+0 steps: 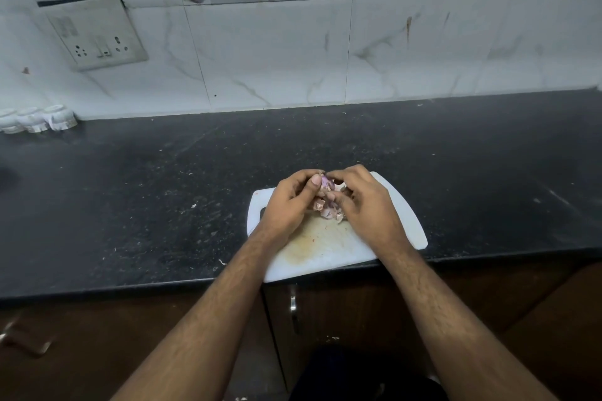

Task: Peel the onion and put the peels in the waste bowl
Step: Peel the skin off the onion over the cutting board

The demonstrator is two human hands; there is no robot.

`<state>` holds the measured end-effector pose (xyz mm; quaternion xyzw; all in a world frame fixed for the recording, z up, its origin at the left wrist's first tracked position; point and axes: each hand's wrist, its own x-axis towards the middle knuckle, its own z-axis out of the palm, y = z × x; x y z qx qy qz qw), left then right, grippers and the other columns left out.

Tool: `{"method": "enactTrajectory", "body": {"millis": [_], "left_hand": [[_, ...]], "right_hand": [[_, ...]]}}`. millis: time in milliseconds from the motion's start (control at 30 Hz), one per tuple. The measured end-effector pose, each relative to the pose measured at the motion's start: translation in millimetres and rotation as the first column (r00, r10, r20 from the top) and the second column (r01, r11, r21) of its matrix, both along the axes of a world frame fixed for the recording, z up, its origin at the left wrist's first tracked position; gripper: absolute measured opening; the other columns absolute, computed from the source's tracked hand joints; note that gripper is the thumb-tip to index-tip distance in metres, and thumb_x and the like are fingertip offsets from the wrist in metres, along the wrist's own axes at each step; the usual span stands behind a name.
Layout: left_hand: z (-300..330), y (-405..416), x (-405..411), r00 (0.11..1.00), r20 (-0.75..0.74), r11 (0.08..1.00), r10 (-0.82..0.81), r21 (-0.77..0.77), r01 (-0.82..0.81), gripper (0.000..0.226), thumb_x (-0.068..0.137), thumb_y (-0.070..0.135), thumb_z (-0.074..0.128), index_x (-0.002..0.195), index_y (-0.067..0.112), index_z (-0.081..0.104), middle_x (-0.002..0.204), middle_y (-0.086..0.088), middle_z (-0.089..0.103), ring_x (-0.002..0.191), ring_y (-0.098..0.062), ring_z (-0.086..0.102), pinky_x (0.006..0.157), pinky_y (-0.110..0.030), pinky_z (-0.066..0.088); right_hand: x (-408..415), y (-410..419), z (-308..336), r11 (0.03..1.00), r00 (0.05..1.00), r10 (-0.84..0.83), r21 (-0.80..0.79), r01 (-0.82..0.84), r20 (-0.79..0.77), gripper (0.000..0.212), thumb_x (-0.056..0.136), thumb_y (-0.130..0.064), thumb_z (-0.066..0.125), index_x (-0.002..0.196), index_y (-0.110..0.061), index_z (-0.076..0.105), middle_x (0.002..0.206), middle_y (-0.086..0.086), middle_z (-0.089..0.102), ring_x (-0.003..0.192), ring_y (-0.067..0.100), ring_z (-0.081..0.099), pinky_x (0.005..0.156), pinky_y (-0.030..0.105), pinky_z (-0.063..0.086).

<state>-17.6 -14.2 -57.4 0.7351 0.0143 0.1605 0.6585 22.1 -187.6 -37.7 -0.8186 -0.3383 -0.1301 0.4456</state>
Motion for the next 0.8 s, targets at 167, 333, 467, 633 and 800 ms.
{"method": "enactTrajectory", "body": {"millis": [167,333,467,633,800], "left_hand": [[2.3,-3.0,-2.1,1.0,-0.01,1.0,-0.006,-0.013,0.006,0.029,0.11,0.026,0.057,0.127,0.007,0.069,0.099,-0.003,0.08,0.089,-0.012,0.076,0.081,-0.028,0.061],[1.1,-1.8,0.0,1.0,-0.019,1.0,0.009,0.01,-0.009,0.028,0.11,0.029,0.057,0.125,0.01,0.072,0.104,-0.002,0.079,0.093,-0.012,0.074,0.086,-0.034,0.06],[0.5,-1.5,0.7,1.0,-0.014,1.0,0.001,0.012,0.0,0.027,0.11,0.029,0.058,0.122,0.01,0.073,0.105,-0.003,0.08,0.095,-0.014,0.074,0.088,-0.036,0.06],[1.3,-2.3,0.0,1.0,-0.013,1.0,-0.009,0.03,0.009,0.023,0.11,0.031,0.058,0.115,0.017,0.075,0.103,-0.005,0.08,0.094,-0.014,0.073,0.09,-0.037,0.059],[-0.8,-0.8,0.6,1.0,-0.016,1.0,-0.019,0.023,0.019,0.029,0.11,0.034,0.057,0.119,0.011,0.073,0.098,-0.013,0.077,0.089,-0.021,0.071,0.088,-0.037,0.059]], "right_hand": [[0.4,0.4,-0.9,1.0,1.0,-0.026,-0.002,0.026,0.006,0.01,0.093,-0.022,0.075,0.1,-0.023,0.068,0.096,-0.015,0.062,0.084,0.003,0.061,0.075,0.035,0.057],[-1.2,2.0,-1.6,0.999,0.999,-0.028,-0.026,0.028,0.019,0.012,0.093,-0.024,0.075,0.098,-0.024,0.064,0.096,-0.015,0.06,0.081,0.004,0.062,0.072,0.031,0.057],[-1.8,1.2,0.1,1.0,1.0,-0.015,-0.014,0.015,0.007,0.025,0.092,-0.024,0.076,0.115,-0.023,0.064,0.107,-0.015,0.058,0.085,0.002,0.06,0.075,0.019,0.052],[-1.8,1.8,0.5,0.999,0.999,-0.029,-0.017,0.029,-0.031,0.019,0.092,-0.026,0.076,0.107,-0.024,0.066,0.098,-0.013,0.063,0.084,0.003,0.06,0.073,0.024,0.053],[-1.4,4.1,-1.3,0.997,0.997,-0.031,-0.066,0.026,-0.074,0.018,0.096,-0.023,0.071,0.088,-0.025,0.056,0.08,-0.011,0.066,0.075,0.008,0.064,0.067,0.035,0.056]]}}
